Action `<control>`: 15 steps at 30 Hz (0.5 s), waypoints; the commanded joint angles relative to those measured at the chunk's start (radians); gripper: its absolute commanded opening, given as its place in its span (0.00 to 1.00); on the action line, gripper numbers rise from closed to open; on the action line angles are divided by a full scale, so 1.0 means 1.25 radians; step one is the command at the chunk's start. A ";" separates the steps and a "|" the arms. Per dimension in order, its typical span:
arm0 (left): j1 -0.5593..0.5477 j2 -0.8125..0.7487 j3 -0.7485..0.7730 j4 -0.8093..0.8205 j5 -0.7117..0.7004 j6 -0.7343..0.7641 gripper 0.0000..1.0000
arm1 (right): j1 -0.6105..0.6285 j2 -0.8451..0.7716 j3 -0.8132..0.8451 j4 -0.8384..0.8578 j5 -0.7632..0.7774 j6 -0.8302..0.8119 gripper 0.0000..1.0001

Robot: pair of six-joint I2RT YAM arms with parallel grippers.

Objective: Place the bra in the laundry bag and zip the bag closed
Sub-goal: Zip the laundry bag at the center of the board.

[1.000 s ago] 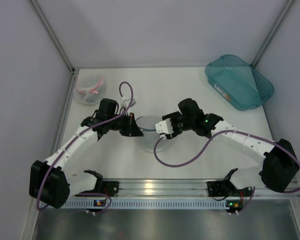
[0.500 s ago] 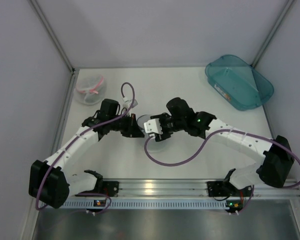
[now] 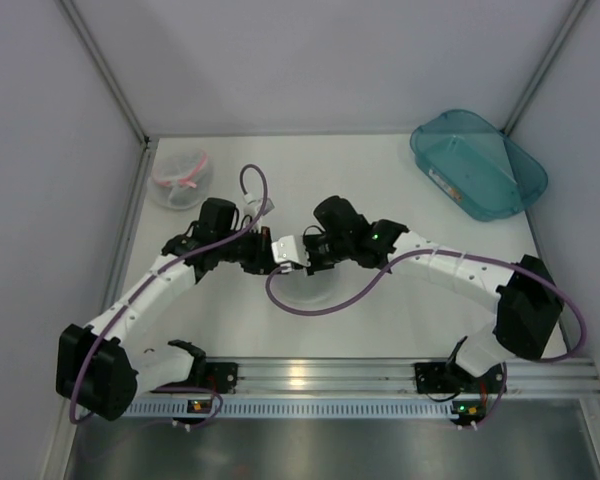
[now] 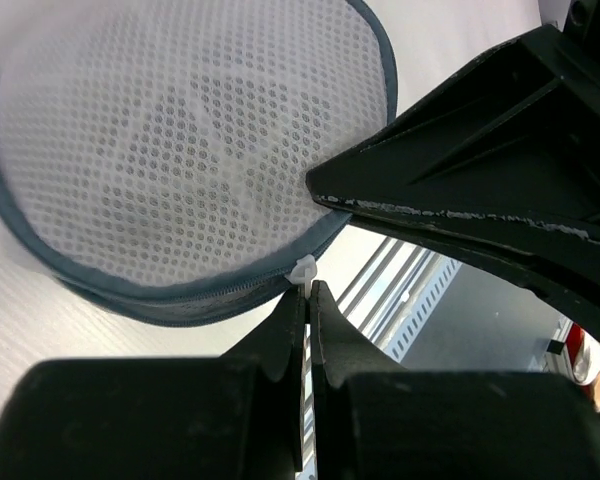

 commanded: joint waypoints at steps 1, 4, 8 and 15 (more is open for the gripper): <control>-0.002 -0.040 0.014 0.021 -0.007 -0.001 0.00 | 0.013 -0.017 0.020 0.026 0.025 -0.010 0.00; 0.000 -0.051 0.013 -0.010 -0.037 0.020 0.00 | 0.005 -0.079 -0.048 0.056 0.041 -0.063 0.00; 0.022 -0.051 0.019 -0.041 -0.056 0.057 0.00 | -0.049 -0.155 -0.147 0.102 0.036 -0.146 0.00; 0.056 -0.058 0.040 -0.044 -0.047 0.054 0.00 | -0.160 -0.220 -0.264 0.217 0.000 -0.268 0.00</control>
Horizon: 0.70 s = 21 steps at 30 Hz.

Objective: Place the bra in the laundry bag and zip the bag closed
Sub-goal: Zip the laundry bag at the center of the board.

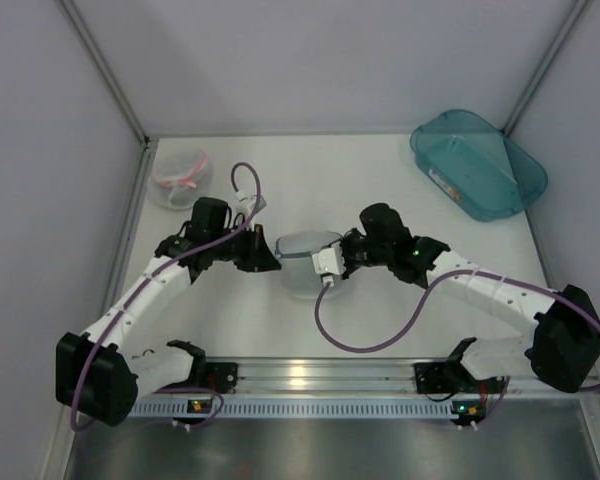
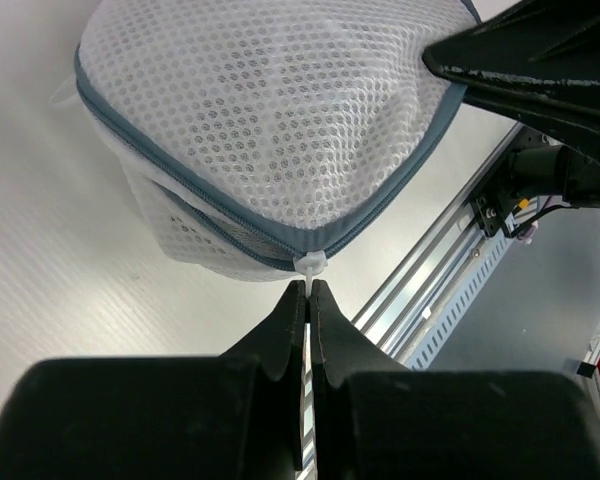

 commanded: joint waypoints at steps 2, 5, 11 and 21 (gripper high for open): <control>0.019 -0.035 0.051 -0.006 0.013 0.009 0.00 | -0.073 -0.018 -0.029 0.100 0.019 -0.101 0.00; 0.016 -0.027 0.059 -0.005 0.037 0.010 0.00 | -0.074 0.014 0.033 0.022 0.015 -0.085 0.24; -0.051 -0.021 0.030 0.028 0.004 -0.020 0.00 | -0.041 -0.007 0.083 -0.047 -0.002 0.002 0.57; -0.100 0.019 0.032 0.088 -0.013 -0.085 0.00 | 0.078 -0.014 0.128 -0.111 -0.036 0.167 0.55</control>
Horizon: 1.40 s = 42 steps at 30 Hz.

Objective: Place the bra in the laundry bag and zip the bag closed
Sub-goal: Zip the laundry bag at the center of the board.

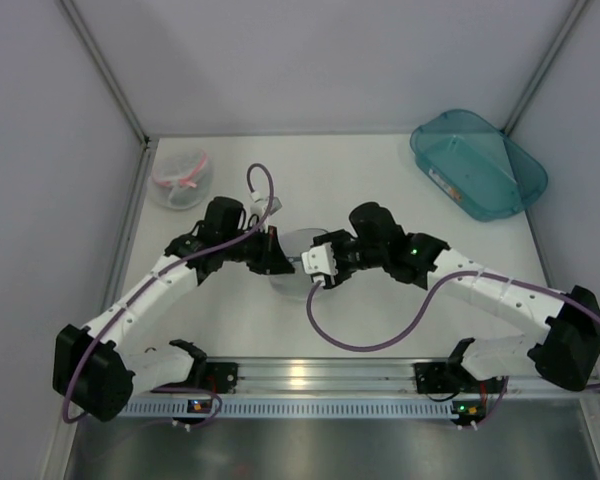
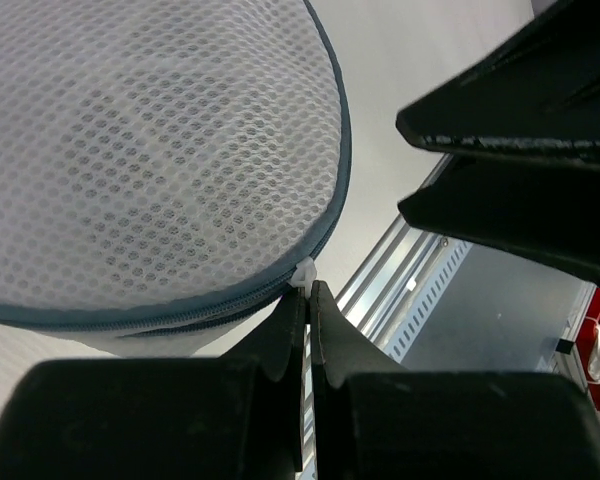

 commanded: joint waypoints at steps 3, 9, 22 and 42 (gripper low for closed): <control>-0.010 0.007 0.009 0.059 -0.009 -0.032 0.00 | 0.027 0.016 0.045 -0.009 -0.022 0.091 0.55; -0.019 0.012 0.008 0.062 0.025 -0.015 0.00 | 0.032 0.078 0.087 0.027 0.006 0.112 0.52; -0.019 0.001 0.009 0.057 0.013 0.008 0.00 | 0.040 0.091 0.052 0.049 0.059 0.015 0.00; 0.023 -0.014 0.029 0.003 -0.019 0.057 0.00 | -0.136 0.011 -0.094 0.058 0.049 -0.099 0.00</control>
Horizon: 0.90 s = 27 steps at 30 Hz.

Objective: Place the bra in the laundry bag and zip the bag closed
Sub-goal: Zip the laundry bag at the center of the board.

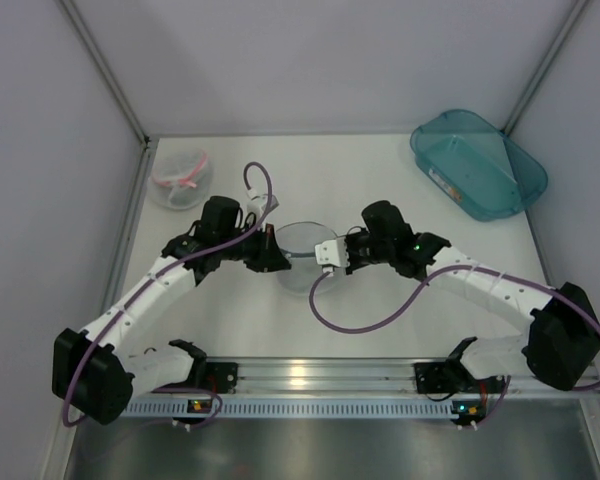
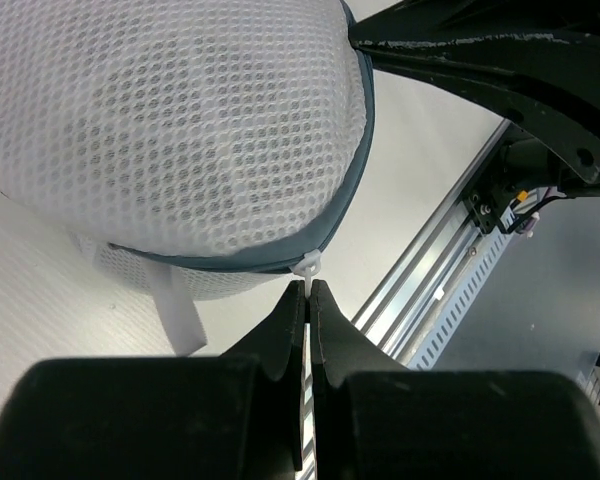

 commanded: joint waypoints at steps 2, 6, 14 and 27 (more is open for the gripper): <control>0.006 0.003 0.039 -0.002 0.022 0.020 0.00 | -0.045 0.001 0.013 -0.009 0.008 -0.041 0.01; 0.006 0.013 0.049 -0.002 0.052 0.014 0.00 | -0.046 0.004 0.088 -0.071 -0.012 0.027 0.46; -0.004 0.030 0.060 -0.002 0.062 0.009 0.00 | 0.030 -0.028 0.191 -0.130 -0.065 0.106 0.66; -0.010 0.038 0.073 0.001 0.062 -0.009 0.00 | 0.148 0.104 0.267 -0.120 -0.048 0.199 0.58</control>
